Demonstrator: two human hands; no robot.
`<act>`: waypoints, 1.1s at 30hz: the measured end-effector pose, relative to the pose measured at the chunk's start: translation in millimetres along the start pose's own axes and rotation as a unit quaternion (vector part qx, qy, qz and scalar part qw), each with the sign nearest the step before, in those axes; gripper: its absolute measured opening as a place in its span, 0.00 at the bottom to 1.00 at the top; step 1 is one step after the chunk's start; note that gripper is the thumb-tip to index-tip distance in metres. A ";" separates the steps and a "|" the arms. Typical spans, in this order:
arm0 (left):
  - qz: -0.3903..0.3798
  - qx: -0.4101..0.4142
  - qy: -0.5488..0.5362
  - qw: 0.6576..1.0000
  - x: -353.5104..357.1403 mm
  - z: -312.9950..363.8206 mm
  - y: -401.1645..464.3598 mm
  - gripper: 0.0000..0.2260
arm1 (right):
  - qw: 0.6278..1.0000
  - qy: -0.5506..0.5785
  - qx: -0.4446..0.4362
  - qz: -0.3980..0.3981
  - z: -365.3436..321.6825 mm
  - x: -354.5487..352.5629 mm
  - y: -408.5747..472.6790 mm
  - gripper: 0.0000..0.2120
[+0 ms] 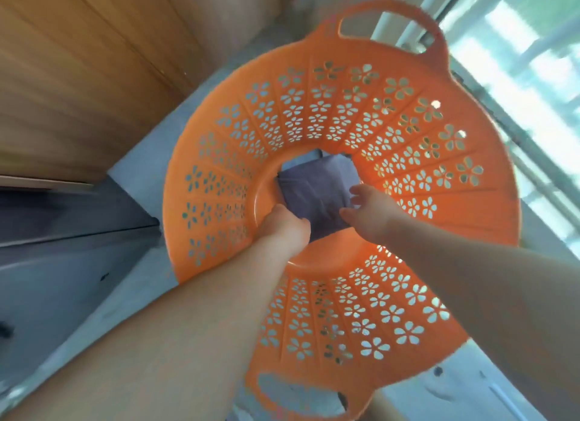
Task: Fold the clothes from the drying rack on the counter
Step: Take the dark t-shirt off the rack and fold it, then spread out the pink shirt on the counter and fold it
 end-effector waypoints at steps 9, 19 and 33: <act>-0.010 0.072 0.026 0.997 -151.2 57.9 -210.3 0.16 | 1.000 0.020 -0.010 -0.001 -77.2 -89.1 -200.8 0.25; 0.068 0.196 -0.005 0.978 -319.5 67.2 -491.0 0.10 | 0.991 0.084 -0.072 0.080 -149.0 -197.3 -486.6 0.21; 0.068 0.402 0.069 0.910 -353.0 27.2 -719.3 0.17 | 0.935 0.234 -0.110 0.241 -116.2 -196.7 -763.7 0.25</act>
Point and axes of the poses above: each hand's wrist, its own y-axis towards the middle knuckle, its own x-axis out of the palm, z = x × y, the point moved 6 cm from there along y, towards the middle knuckle, and after that the axes turned 5 degrees about x, right-handed, at the moved point
